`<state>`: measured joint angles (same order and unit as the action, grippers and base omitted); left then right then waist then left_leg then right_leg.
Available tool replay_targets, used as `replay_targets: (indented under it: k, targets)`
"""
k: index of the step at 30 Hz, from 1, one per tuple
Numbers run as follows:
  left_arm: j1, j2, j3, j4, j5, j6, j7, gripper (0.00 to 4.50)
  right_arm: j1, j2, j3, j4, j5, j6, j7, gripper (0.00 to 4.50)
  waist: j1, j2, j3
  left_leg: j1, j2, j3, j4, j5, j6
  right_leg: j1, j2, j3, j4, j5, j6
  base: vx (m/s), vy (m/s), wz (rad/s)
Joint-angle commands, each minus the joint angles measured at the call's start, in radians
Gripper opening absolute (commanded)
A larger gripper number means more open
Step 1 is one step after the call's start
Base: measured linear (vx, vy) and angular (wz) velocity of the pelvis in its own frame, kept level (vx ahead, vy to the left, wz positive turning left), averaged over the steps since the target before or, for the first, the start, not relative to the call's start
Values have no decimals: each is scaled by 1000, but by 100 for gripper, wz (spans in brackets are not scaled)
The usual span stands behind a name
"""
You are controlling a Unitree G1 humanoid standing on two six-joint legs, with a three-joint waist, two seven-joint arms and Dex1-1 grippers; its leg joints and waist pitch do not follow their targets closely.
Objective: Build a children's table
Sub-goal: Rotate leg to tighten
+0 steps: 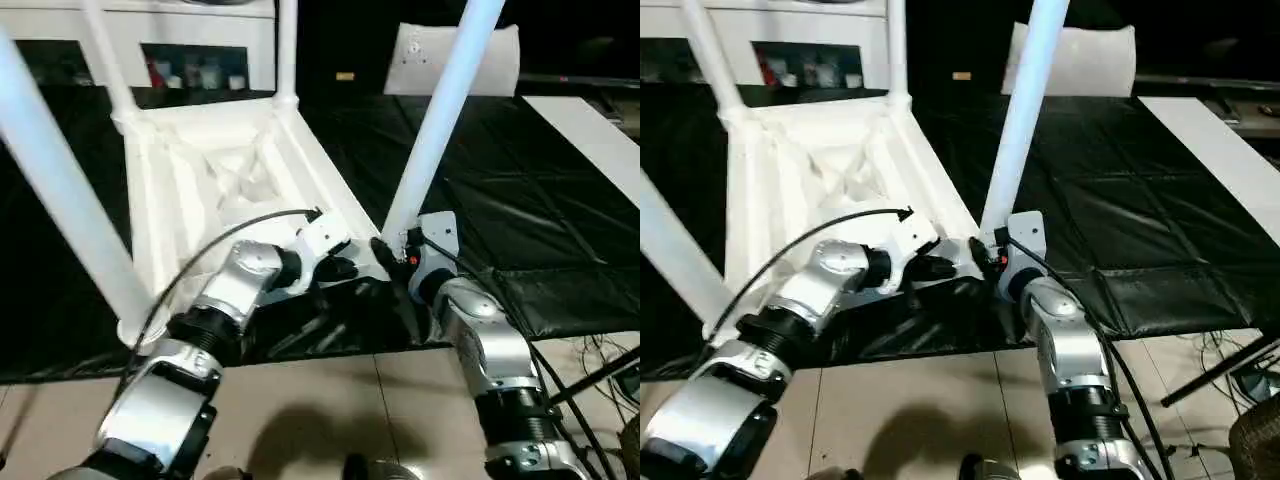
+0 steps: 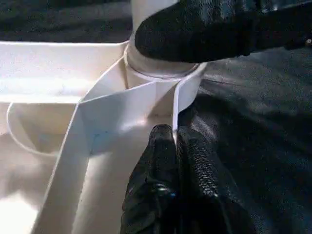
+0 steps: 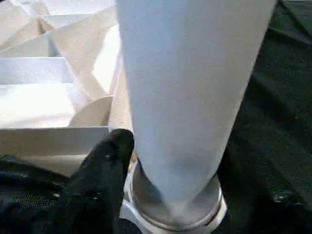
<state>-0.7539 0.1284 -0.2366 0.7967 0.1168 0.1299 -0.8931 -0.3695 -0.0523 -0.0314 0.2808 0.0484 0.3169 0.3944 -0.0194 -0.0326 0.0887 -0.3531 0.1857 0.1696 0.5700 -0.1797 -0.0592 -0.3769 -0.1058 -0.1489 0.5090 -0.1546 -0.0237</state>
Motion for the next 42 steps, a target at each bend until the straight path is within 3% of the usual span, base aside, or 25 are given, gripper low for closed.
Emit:
replay_targets:
  k: [1, 3, 7, 11, 13, 14, 15, 18, 24, 30, 42]
  targets:
    - [-9, -7, -6, -36, -8, -44, -11, 0, 9, 11, 101, -19, 46, -4, 116, 308, 6, -2, -65, 9, 52, -28, -79, -382, 23, 30, -77, 62, -57, -456, -107, 0, 0, 0]
    - [-2, 40, -14, -35, -12, -87, -84, 0, 10, -49, 92, -27, 64, -17, 194, 326, 10, -3, -68, -3, 50, -22, -77, -325, 42, 35, -74, 69, -40, -377, -141, 0, 0, 0]
    - [9, 98, -27, -39, -24, -146, -196, 0, 7, -138, 93, -28, 81, -44, 321, 354, 23, -14, -77, -8, 41, -8, -60, -235, 94, 29, -67, 88, -18, -311, -183, 25, -41, 3]
    - [12, 160, -62, -31, -28, -201, -335, 0, -18, -226, 95, -4, 87, -80, 464, 391, 42, -12, -82, -15, 40, -4, -54, -174, 104, 32, -66, 90, -6, -298, -192, 33, -69, 0]
    - [8, 177, -67, -18, -40, -228, -400, 0, -34, -266, 110, 17, 98, -100, 529, 398, 55, -5, -88, -14, 47, 0, -47, -105, 111, 30, -57, 93, 11, -186, -213, 11, -31, -3]
    - [6, 182, -68, -16, -46, -233, -425, 0, -41, -281, 117, 26, 101, -109, 558, 398, 56, -8, -88, -13, 45, 2, -46, -93, 114, 30, -54, 95, 17, -149, -224, 0, 0, 0]
    - [2, 191, -73, -12, -49, -242, -458, 0, -50, -302, 131, 36, 102, -123, 603, 398, 65, -10, -85, -11, 45, 3, -46, -94, 126, 29, -53, 94, 23, -108, -247, 0, 0, 0]
    - [-1, 212, -91, -9, -49, -259, -527, 0, -63, -325, 147, 47, 101, -140, 656, 398, 77, -7, -85, -5, 51, 4, -47, -98, 123, 29, -52, 93, 25, -114, -255, 0, 0, 0]
    - [-14, 241, -125, 1, -51, -298, -639, 0, -87, -354, 169, 73, 147, -169, 820, 398, 91, -6, -79, -1, 58, 5, -49, -167, 92, 25, -54, 92, 19, -199, -243, 0, 0, 0]
    - [-26, 250, -137, 16, -50, -318, -705, 0, -98, -378, 213, 95, 159, -194, 934, 341, 105, -8, -78, 3, 58, 4, -51, -183, 65, 21, -56, 94, 14, -252, -223, 0, 0, 0]
    - [-43, 254, -157, 36, -57, -335, -721, 0, -110, -373, 237, 115, 166, -200, 991, 233, 109, -7, -82, -3, 57, 2, -48, -150, 74, 26, -55, 92, 21, -214, -231, 0, 0, 0]
